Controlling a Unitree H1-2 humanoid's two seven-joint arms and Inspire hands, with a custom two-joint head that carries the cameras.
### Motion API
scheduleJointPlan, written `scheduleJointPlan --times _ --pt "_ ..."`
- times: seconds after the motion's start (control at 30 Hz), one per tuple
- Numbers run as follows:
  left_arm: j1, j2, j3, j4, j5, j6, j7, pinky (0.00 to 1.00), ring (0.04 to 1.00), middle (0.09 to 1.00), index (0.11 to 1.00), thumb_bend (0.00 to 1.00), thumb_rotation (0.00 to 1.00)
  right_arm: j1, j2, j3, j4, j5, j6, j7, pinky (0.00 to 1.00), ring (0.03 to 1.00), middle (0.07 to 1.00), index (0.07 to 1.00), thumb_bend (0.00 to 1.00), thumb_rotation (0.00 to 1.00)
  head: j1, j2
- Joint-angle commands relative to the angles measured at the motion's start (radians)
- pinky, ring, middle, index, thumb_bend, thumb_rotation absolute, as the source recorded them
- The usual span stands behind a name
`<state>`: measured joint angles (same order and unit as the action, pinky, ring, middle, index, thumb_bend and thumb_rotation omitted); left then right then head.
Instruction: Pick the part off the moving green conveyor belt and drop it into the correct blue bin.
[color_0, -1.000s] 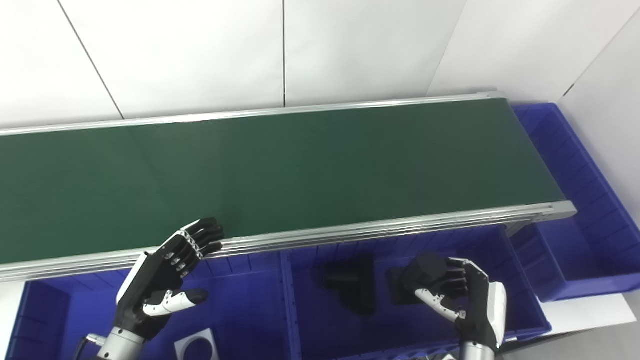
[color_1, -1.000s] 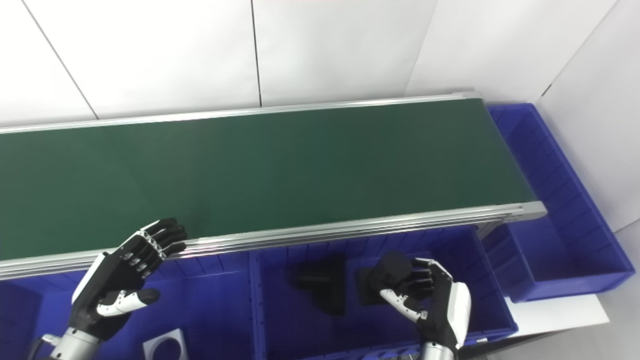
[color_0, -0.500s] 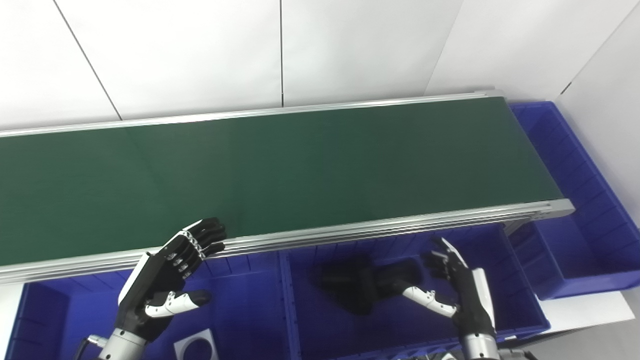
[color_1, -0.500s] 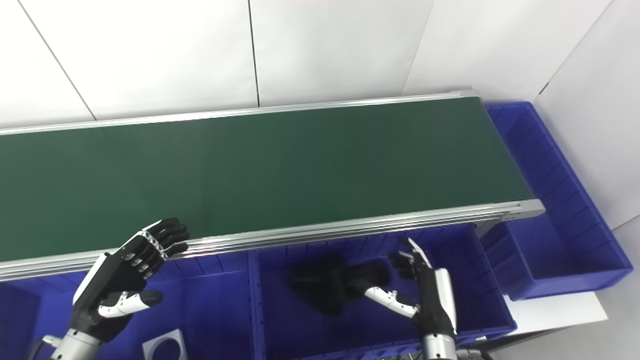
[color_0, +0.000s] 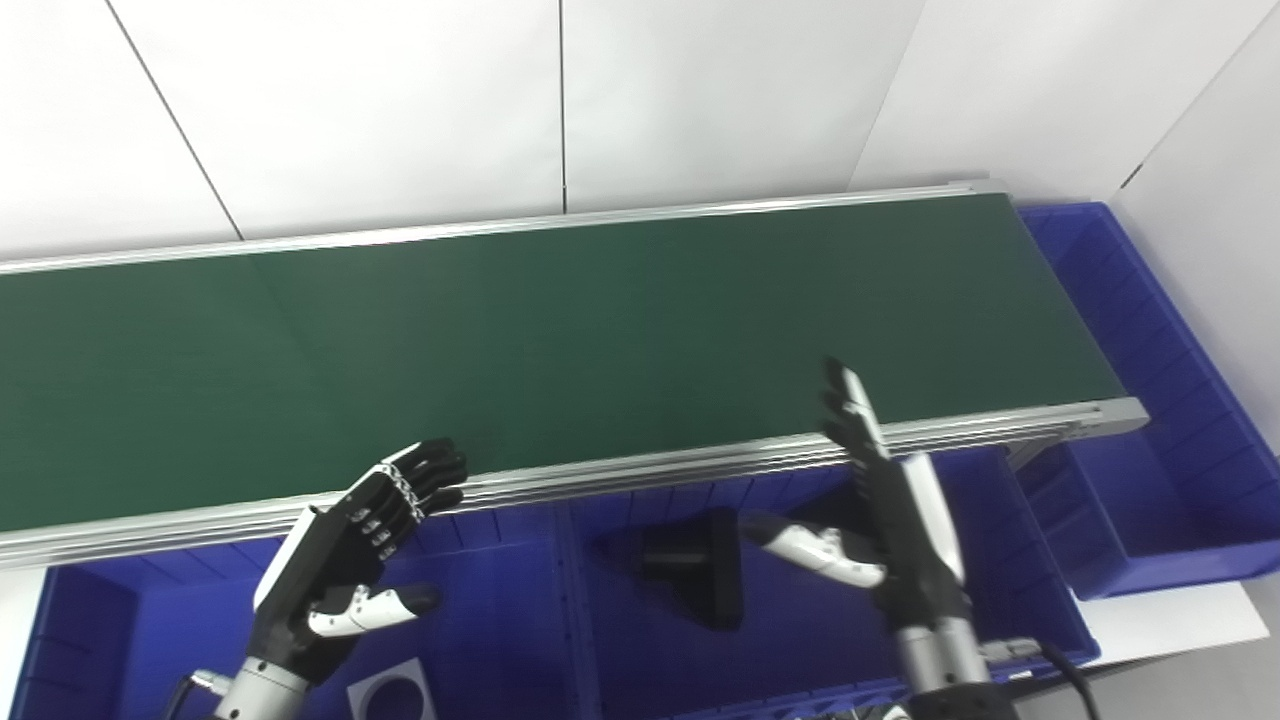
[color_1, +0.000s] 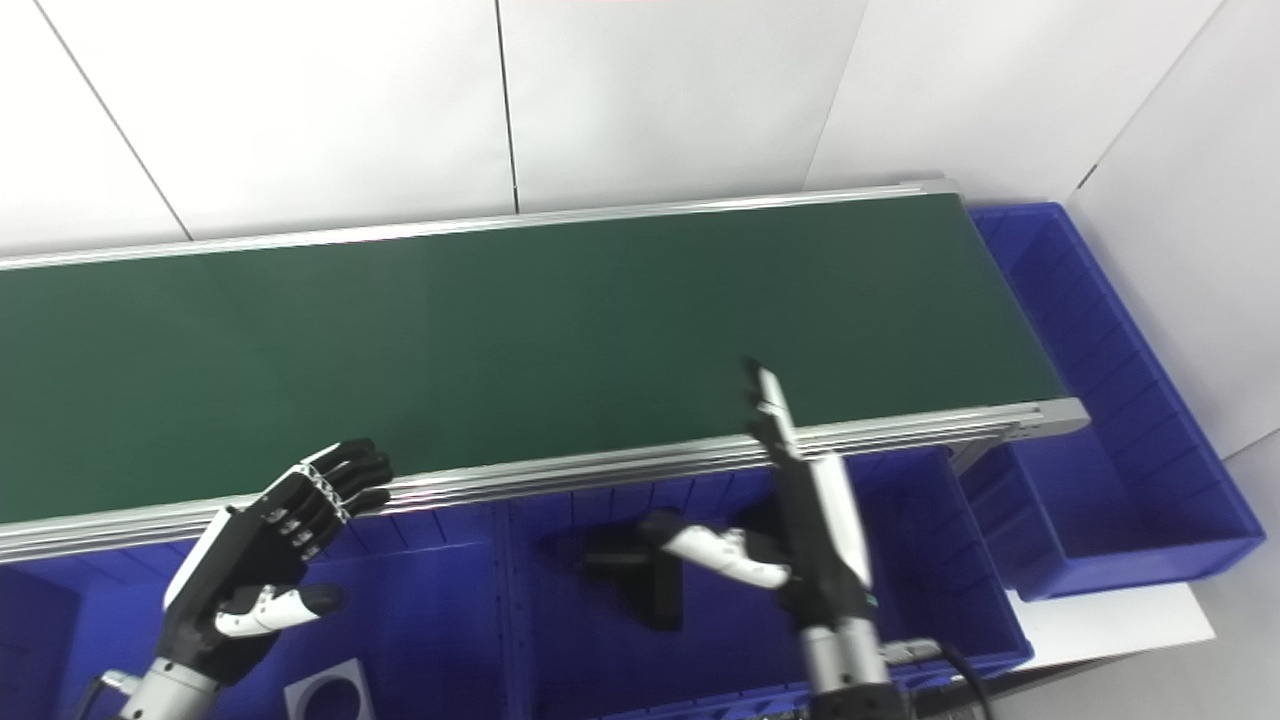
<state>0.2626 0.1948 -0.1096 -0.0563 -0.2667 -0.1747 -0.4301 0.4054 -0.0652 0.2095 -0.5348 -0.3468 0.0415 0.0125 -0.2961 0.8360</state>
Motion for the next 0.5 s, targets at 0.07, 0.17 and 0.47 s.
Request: scheduleJointPlan --times 0.07,0.17,0.47 --pt "0.002 -0.022 -0.017 -0.041 0.037 -0.032 0.018 0.81 0.827 0.818 0.822 0.99 0.33 -0.051 0.013 0.079 0.013 0.02 -0.031 0.061 0.78 0.857 0.891 0.903 0.88 0.61 0.055 -0.009" --pt "0.011 -0.035 -0.032 -0.051 0.063 -0.038 0.03 0.81 0.827 0.824 0.827 1.0 0.35 -0.095 0.016 0.136 0.084 0.025 -0.035 0.102 0.76 0.835 0.866 0.889 0.88 0.6 0.105 -0.019" --pt "0.046 -0.065 -0.06 -0.092 0.12 -0.039 0.06 0.81 0.843 0.852 0.843 1.0 0.36 -0.127 -0.035 0.15 0.243 0.132 -0.091 0.157 0.76 0.835 0.868 0.892 0.85 0.57 0.205 -0.028"
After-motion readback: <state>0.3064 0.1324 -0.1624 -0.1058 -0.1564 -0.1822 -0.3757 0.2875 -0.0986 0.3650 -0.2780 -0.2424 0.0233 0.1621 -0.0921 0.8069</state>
